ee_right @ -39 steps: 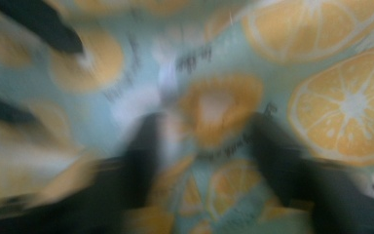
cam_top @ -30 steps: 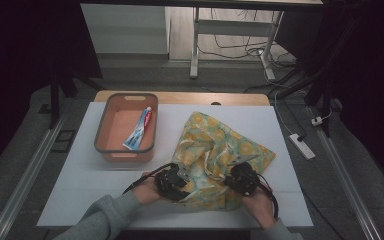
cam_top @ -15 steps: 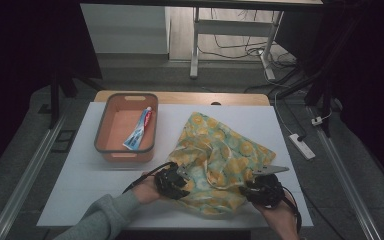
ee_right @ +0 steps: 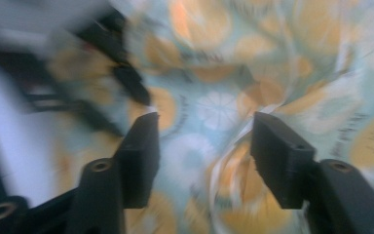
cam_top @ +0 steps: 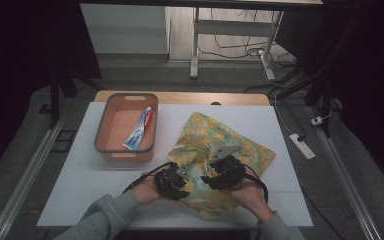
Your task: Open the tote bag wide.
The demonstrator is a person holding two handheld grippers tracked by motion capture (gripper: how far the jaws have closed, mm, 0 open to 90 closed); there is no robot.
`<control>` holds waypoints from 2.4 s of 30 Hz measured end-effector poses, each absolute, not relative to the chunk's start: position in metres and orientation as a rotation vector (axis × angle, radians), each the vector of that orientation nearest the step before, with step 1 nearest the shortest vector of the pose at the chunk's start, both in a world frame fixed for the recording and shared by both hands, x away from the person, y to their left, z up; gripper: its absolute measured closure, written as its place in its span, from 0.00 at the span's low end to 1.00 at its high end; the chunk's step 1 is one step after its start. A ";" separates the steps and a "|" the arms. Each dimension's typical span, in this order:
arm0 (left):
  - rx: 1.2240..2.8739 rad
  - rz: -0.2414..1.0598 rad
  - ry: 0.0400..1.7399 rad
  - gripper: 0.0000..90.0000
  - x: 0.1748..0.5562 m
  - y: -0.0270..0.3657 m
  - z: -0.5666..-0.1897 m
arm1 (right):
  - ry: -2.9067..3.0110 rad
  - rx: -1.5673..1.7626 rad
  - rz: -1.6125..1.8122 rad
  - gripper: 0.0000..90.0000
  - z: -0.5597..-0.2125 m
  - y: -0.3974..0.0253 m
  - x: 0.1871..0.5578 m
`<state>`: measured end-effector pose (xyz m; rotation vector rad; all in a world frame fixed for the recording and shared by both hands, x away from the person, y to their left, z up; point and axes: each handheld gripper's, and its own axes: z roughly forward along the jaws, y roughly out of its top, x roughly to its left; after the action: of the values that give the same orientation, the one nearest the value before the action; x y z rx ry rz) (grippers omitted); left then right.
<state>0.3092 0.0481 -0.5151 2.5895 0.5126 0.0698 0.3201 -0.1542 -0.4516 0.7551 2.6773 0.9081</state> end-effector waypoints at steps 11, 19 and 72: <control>2.567 0.081 0.518 0.63 0.309 0.051 -0.513 | 2.801 0.858 0.649 0.97 -0.504 -0.158 0.349; 2.567 0.063 0.524 0.63 0.310 0.051 -0.516 | 2.593 0.859 0.879 0.99 -0.443 -0.182 0.360; 2.102 0.281 0.843 0.44 0.340 0.158 -0.427 | 2.404 0.906 1.354 0.44 -0.461 -0.267 0.327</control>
<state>0.3399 0.1580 -0.4269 2.1024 0.8431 0.2813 0.3267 -0.2666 -0.4612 0.9055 2.4043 1.3543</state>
